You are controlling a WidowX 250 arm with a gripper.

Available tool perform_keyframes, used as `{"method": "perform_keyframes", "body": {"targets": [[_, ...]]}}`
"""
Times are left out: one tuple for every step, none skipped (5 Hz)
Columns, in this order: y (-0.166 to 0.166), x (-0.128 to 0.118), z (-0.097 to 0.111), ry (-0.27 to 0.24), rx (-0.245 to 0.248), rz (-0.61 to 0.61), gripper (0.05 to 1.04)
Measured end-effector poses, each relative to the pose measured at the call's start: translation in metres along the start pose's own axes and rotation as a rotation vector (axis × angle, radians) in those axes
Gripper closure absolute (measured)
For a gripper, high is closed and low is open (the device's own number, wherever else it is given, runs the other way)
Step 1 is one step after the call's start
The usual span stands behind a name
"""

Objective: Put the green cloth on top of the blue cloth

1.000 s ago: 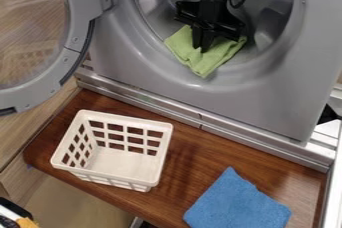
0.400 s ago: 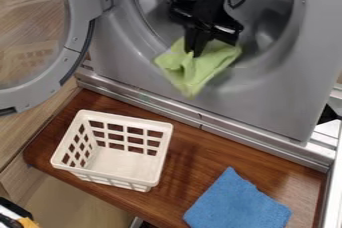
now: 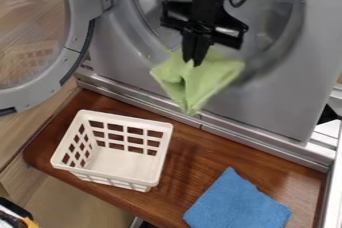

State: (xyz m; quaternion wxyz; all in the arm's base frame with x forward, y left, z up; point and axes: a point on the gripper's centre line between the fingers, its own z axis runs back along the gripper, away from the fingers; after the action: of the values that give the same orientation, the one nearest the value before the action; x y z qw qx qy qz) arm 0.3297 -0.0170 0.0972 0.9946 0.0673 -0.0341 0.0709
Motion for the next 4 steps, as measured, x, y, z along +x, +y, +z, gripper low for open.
{"method": "perform_keyframes", "body": {"targets": [[-0.014,-0.026,0.01,0.047,-0.098,0.022,1.03],[-0.041,-0.049,0.002,0.068,-0.139,-0.018,1.03],[-0.058,-0.06,-0.005,0.057,-0.146,-0.054,1.03],[-0.074,-0.069,-0.013,0.026,-0.158,-0.064,1.03]]}}
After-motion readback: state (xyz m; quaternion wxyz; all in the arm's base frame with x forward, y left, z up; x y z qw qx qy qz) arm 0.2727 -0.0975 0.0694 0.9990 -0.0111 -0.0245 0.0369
